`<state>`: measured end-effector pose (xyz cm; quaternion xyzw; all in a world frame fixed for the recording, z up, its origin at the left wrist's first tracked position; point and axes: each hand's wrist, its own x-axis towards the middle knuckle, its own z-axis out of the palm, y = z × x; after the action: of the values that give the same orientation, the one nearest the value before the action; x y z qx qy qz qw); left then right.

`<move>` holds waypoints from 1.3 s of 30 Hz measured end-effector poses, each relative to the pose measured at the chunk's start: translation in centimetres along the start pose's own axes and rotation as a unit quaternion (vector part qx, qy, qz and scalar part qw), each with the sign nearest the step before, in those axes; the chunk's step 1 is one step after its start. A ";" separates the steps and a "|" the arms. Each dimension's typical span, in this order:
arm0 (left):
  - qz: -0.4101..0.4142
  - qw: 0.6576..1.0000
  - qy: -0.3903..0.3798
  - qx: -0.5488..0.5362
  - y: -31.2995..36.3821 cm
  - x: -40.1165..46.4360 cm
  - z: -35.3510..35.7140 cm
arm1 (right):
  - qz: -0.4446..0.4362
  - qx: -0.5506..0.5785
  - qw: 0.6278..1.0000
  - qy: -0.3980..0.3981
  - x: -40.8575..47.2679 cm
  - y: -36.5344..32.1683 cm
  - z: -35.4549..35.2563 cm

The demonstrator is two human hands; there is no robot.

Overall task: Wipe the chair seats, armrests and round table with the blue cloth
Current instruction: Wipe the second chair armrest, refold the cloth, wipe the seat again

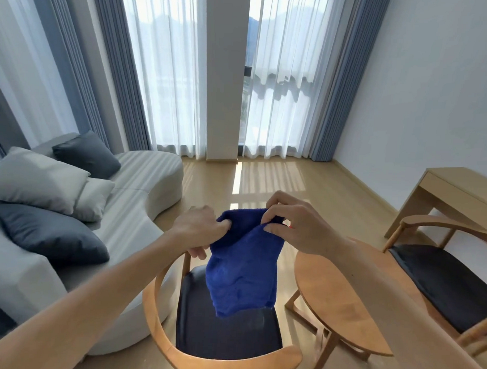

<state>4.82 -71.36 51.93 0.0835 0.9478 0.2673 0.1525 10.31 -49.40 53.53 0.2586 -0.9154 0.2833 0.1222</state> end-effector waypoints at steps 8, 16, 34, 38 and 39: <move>0.043 0.998 -0.025 0.037 -2.1 0.6 -2.4 | 0.009 -0.039 0.999 -0.008 -0.5 1.7 -0.3; 0.015 0.970 0.085 -0.228 -0.6 0.8 -1.2 | 0.015 -0.057 0.998 0.018 -0.4 1.8 0.2; 0.168 0.985 -0.049 -0.002 -1.4 0.8 -5.7 | 0.041 -0.054 0.997 0.034 -0.8 2.9 -1.1; 0.221 0.970 -0.098 0.013 -2.3 0.6 -4.9 | 0.051 -0.013 0.998 0.017 -1.1 3.4 -0.7; 0.224 0.969 -0.102 0.023 -2.5 0.6 -4.7 | 0.053 -0.009 0.998 0.012 -1.2 3.4 -0.7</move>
<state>2.51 -75.60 54.30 0.3236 0.8903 0.2632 0.1829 9.51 -46.06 52.10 0.2054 -0.9288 0.2841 0.1200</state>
